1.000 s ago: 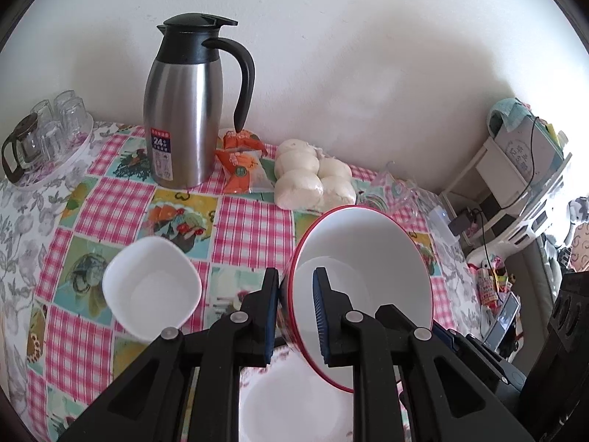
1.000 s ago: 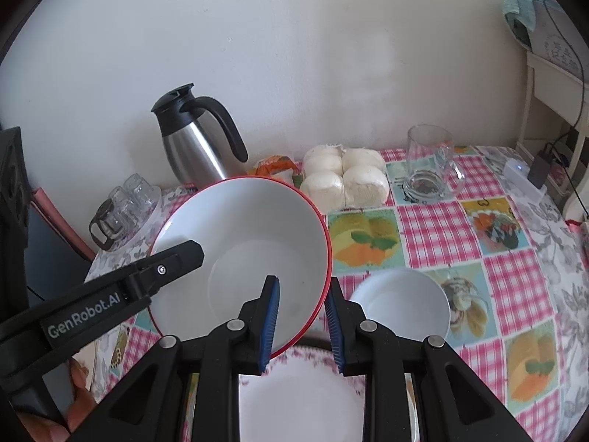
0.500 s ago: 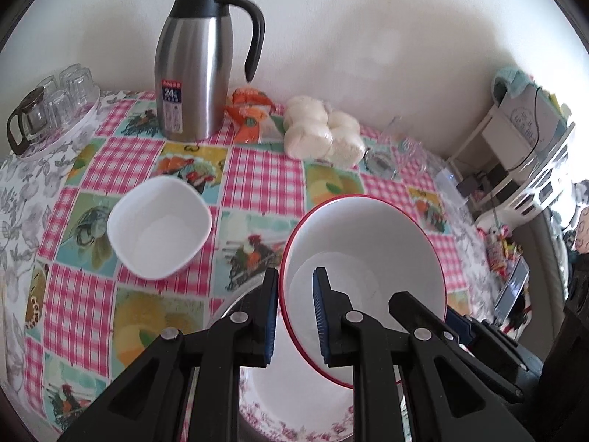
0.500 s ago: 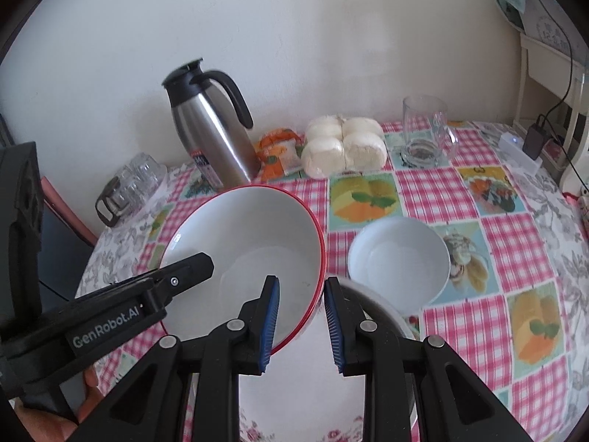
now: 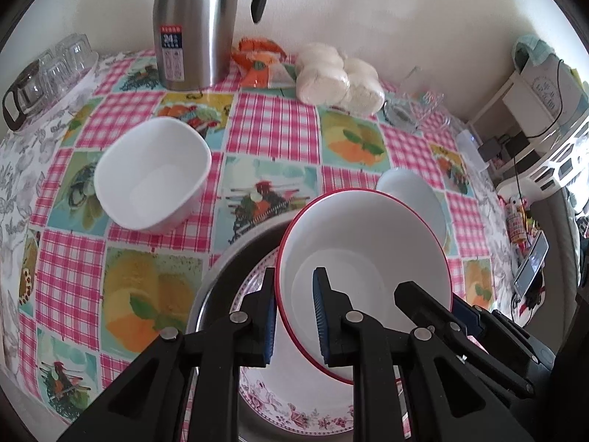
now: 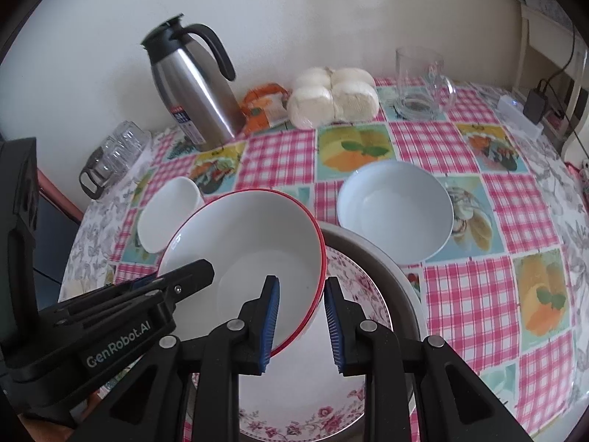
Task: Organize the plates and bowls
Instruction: 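Lower the red-rimmed bowl onto the floral plate inside the basin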
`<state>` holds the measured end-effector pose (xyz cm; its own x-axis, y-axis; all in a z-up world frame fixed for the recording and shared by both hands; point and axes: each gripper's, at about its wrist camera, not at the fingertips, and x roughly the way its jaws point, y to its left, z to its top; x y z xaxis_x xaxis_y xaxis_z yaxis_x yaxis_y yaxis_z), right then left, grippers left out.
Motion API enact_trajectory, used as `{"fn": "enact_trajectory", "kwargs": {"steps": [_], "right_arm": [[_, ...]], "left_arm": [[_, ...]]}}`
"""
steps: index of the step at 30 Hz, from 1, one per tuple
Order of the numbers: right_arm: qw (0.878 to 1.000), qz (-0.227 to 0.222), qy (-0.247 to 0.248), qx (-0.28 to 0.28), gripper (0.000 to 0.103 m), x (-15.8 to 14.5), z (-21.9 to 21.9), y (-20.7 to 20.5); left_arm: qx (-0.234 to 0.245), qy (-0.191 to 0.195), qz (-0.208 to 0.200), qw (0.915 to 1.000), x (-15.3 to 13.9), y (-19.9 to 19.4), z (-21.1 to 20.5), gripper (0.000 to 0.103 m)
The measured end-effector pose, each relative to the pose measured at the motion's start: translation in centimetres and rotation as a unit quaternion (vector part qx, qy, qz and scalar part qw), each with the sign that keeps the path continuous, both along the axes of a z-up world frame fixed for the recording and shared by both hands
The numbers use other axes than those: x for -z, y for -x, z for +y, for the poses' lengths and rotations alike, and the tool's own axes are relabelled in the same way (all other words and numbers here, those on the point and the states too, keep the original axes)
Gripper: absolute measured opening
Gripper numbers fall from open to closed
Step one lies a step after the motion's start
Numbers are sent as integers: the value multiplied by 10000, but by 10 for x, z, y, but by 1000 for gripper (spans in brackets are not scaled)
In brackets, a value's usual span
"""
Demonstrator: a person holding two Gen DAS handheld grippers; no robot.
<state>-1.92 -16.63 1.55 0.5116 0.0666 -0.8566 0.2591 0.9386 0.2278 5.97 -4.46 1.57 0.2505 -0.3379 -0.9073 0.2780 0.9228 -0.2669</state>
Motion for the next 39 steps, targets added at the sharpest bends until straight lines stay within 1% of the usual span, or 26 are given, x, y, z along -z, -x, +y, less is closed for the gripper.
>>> {"fn": "enact_trajectory", "kwargs": {"steps": [6, 12, 15, 17, 24, 33, 39], "right_arm": [[9998, 195, -16, 11, 28, 10, -2, -1], [9994, 346, -26, -3, 28, 17, -2, -3], [9993, 382, -38, -6, 28, 18, -2, -4], [9991, 418, -38, -20, 30, 19, -2, -4], [9987, 500, -35, 9, 30, 19, -3, -3], [9979, 645, -73, 47, 30, 19, -4, -2], [9978, 656, -66, 53, 30, 20, -4, -1]], "left_arm": [[72, -172, 109, 9998, 8, 1, -6, 19], [89, -224, 276, 9993, 16, -1, -7, 19], [118, -278, 262, 9992, 16, 0, -9, 19], [150, -308, 277, 9990, 16, 1, -11, 19], [212, -375, 287, 9987, 16, 2, -14, 20], [242, -397, 350, 9983, 18, 5, -15, 20], [234, -386, 378, 9983, 19, 5, -14, 20]]}}
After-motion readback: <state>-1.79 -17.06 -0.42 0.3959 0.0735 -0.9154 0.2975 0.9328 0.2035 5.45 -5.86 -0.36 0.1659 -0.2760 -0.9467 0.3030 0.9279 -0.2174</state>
